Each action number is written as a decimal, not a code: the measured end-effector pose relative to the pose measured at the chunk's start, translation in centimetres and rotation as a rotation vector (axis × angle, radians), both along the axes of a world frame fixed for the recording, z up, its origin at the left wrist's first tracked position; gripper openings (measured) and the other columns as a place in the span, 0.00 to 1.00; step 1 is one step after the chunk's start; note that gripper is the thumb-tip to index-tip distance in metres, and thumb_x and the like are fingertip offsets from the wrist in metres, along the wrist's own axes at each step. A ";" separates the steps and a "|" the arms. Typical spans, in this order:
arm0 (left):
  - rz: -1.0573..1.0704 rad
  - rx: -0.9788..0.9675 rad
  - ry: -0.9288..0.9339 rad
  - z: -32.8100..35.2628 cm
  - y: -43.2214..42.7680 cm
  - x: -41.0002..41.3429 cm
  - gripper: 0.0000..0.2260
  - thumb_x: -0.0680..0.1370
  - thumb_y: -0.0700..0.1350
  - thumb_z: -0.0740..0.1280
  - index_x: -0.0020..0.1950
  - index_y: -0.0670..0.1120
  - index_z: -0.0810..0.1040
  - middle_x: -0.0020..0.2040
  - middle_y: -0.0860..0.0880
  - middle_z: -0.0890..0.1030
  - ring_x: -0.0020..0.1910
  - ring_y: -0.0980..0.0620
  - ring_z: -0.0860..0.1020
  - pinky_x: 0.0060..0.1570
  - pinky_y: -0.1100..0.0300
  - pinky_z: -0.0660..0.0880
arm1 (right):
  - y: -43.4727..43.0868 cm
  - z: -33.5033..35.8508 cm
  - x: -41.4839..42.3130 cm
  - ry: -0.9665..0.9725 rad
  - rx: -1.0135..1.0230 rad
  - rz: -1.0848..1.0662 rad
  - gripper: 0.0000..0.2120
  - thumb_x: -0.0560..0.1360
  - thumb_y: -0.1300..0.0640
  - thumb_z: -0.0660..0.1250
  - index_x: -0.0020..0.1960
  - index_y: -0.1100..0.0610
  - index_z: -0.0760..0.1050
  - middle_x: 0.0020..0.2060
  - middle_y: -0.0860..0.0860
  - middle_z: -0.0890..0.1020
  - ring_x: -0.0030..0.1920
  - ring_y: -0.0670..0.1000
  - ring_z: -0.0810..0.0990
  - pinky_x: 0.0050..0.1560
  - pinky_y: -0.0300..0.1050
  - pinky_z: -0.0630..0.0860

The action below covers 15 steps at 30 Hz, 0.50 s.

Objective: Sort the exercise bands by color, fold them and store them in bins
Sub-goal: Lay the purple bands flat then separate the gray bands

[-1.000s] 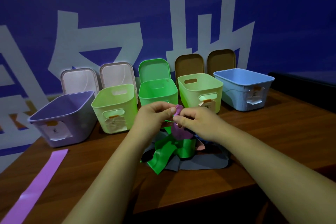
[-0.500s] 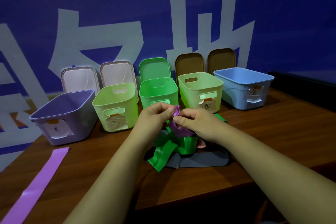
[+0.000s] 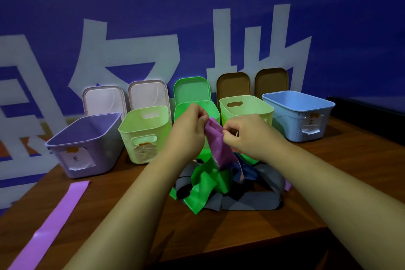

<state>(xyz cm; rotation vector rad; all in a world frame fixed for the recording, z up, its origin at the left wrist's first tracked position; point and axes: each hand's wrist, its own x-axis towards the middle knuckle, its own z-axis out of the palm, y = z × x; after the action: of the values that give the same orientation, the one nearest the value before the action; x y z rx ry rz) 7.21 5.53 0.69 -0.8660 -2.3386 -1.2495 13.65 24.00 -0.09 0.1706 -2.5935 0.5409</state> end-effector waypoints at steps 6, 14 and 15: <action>0.045 -0.248 0.197 4.9 -1.8 -0.2 0.06 0.83 0.37 0.63 0.53 0.47 0.73 0.47 0.49 0.79 0.46 0.43 0.77 0.43 0.50 0.75 | 1.0 4.1 -0.2 0.133 0.239 -0.098 0.11 0.81 0.48 0.63 0.42 0.49 0.77 0.36 0.46 0.78 0.38 0.49 0.76 0.40 0.56 0.80; -0.051 -0.239 0.251 6.2 -1.5 0.9 0.05 0.85 0.38 0.62 0.58 0.47 0.75 0.49 0.51 0.80 0.47 0.47 0.78 0.43 0.51 0.75 | -1.5 2.6 -0.1 0.055 -0.254 -0.143 0.13 0.78 0.42 0.66 0.41 0.49 0.79 0.36 0.47 0.82 0.38 0.50 0.80 0.40 0.50 0.77; -0.057 -0.240 0.256 6.0 -1.5 1.0 0.07 0.85 0.38 0.62 0.59 0.48 0.74 0.48 0.52 0.79 0.47 0.47 0.78 0.43 0.52 0.74 | -1.9 1.7 -0.3 -0.025 -0.327 -0.134 0.16 0.77 0.38 0.65 0.42 0.49 0.80 0.37 0.47 0.83 0.37 0.51 0.81 0.40 0.50 0.78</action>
<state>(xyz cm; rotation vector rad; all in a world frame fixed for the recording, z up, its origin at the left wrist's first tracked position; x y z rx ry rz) 8.21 4.02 6.66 -1.1045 -2.2972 -0.8302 13.37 22.10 1.58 -0.1191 -2.4744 0.9091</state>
